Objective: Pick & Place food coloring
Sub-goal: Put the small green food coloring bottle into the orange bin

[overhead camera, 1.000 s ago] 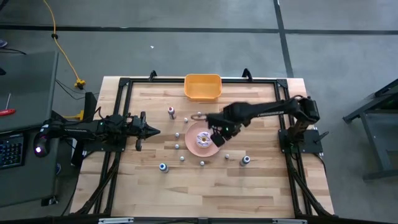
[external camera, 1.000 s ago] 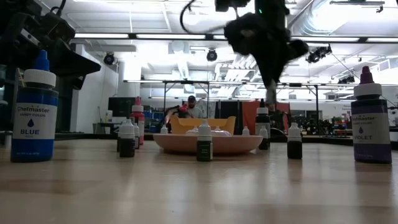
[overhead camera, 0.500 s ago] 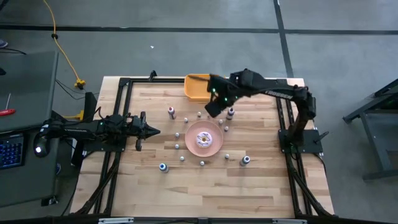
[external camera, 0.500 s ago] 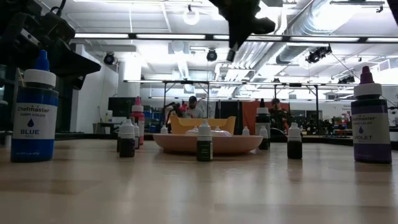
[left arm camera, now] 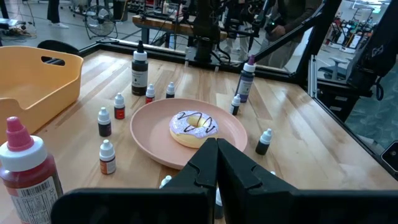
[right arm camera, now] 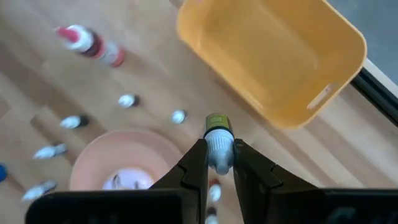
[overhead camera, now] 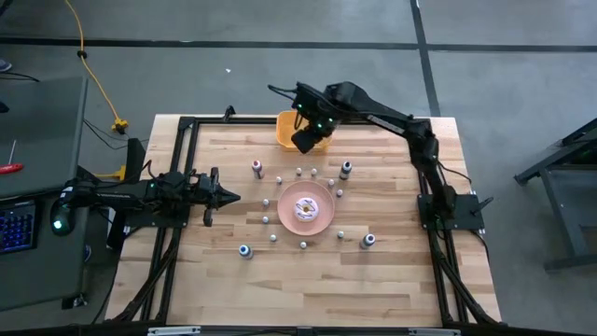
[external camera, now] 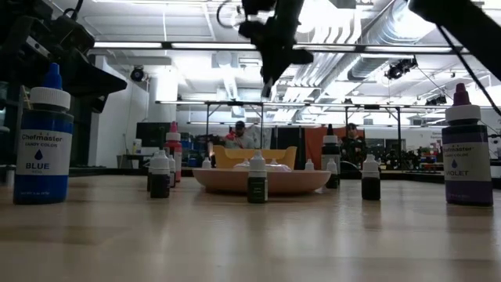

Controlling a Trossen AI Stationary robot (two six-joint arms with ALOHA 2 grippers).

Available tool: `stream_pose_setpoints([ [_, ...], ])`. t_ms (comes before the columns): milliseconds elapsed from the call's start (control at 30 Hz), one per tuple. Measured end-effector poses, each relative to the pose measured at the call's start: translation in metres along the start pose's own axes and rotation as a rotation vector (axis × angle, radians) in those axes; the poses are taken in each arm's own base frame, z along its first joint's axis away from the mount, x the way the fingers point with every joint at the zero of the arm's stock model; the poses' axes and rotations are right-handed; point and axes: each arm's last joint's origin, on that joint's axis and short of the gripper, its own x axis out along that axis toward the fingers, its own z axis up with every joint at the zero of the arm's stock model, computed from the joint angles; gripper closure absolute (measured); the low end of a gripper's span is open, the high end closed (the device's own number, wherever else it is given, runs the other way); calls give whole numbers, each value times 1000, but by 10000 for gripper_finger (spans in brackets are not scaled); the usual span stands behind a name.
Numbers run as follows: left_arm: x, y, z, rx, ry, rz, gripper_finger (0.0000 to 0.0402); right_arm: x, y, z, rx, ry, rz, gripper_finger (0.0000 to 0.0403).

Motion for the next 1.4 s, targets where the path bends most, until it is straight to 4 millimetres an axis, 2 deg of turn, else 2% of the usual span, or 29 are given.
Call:
stream_pose_setpoints([
  [233,0,0,0,0,0,0,401,52,-29,22,72,41,-10,351],
  [400,0,0,0,0,0,0,401,76,-48,30,114,80,-45,347],
  [600,0,0,0,0,0,0,401,104,-62,35,122,127,-69,350],
  [833,0,0,0,0,0,0,401,127,-72,36,136,185,-76,344],
  [933,0,0,0,0,0,0,401,131,-75,35,142,201,-72,346],
  [1167,0,0,0,0,-1,0,401,147,-81,25,152,277,-81,343],
  [1400,0,0,0,0,-1,0,401,152,-86,23,146,291,-82,343],
])
